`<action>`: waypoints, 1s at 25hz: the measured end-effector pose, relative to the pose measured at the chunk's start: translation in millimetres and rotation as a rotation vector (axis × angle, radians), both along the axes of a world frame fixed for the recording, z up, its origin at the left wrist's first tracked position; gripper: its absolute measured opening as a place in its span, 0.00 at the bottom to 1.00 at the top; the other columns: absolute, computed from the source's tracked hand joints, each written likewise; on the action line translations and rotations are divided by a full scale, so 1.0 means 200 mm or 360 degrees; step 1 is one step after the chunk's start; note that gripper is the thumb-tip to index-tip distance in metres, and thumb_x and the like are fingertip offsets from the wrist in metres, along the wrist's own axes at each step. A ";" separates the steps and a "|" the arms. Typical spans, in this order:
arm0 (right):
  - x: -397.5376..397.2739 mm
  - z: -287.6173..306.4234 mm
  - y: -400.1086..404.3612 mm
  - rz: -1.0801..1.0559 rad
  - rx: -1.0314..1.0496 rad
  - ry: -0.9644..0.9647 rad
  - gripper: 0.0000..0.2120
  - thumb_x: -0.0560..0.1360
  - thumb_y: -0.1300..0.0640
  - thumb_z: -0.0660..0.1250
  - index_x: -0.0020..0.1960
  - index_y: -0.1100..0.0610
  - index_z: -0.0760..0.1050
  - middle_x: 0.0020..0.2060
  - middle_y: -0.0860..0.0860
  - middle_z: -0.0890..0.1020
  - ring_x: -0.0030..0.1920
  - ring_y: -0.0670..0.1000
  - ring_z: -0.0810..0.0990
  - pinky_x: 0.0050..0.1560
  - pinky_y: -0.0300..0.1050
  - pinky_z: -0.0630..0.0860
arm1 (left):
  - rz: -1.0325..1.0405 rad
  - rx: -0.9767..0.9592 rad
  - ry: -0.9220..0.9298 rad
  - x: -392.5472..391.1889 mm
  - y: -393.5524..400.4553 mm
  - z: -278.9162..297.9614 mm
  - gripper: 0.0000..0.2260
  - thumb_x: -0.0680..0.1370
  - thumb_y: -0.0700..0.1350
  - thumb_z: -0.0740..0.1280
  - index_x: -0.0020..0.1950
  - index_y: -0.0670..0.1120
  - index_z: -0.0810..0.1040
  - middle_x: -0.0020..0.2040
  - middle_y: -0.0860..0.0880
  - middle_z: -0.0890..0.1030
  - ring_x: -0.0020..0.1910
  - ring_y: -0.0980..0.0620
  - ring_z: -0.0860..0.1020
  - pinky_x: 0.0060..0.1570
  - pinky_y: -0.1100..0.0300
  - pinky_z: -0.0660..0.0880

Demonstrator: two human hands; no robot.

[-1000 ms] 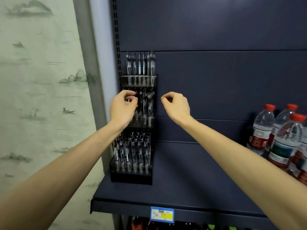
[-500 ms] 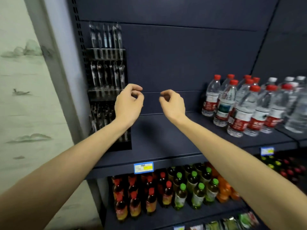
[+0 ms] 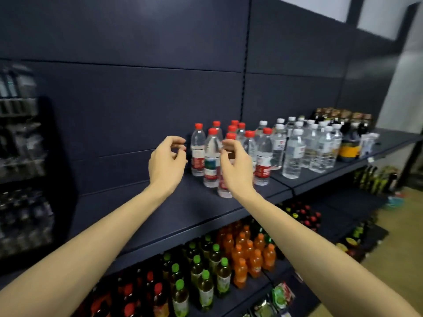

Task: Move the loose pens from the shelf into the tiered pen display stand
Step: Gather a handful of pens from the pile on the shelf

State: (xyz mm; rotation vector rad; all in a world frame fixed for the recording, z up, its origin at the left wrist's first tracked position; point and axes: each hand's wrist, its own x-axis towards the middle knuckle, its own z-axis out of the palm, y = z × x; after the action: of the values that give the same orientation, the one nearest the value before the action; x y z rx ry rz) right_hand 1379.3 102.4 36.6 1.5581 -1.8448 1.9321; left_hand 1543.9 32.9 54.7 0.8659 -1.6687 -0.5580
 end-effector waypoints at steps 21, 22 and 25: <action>-3.07 -0.58 1.11 -0.0995 0.1055 -0.0052 0.25 0.81 0.49 0.64 0.75 0.56 0.68 0.70 0.55 0.72 0.70 0.56 0.71 0.65 0.49 0.71 | -0.1037 -0.0321 -0.1164 -3.26 0.49 -0.50 0.22 0.81 0.50 0.67 0.75 0.50 0.71 0.71 0.57 0.69 0.53 0.58 0.77 0.55 0.55 0.75; -3.18 -0.59 1.09 -0.0995 0.1093 -0.0052 0.26 0.80 0.49 0.64 0.75 0.56 0.67 0.70 0.56 0.72 0.70 0.57 0.71 0.65 0.49 0.70 | -0.1073 -0.0351 -0.1190 -3.38 0.46 -0.50 0.23 0.81 0.50 0.67 0.75 0.50 0.70 0.71 0.57 0.69 0.54 0.57 0.77 0.55 0.55 0.75; -3.50 -0.52 0.99 -0.0994 0.1209 -0.0058 0.28 0.80 0.49 0.65 0.76 0.57 0.66 0.70 0.58 0.72 0.72 0.59 0.69 0.68 0.50 0.70 | -0.1143 -0.0379 -0.1271 -3.72 0.34 -0.46 0.26 0.81 0.51 0.67 0.77 0.50 0.66 0.71 0.53 0.70 0.59 0.53 0.77 0.57 0.53 0.75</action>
State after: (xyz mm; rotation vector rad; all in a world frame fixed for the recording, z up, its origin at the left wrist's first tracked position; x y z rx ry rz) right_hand 678.4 300.2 -68.3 0.8193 -2.8163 1.0407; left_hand 800.1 101.0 -36.5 0.2796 -2.7486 -0.4903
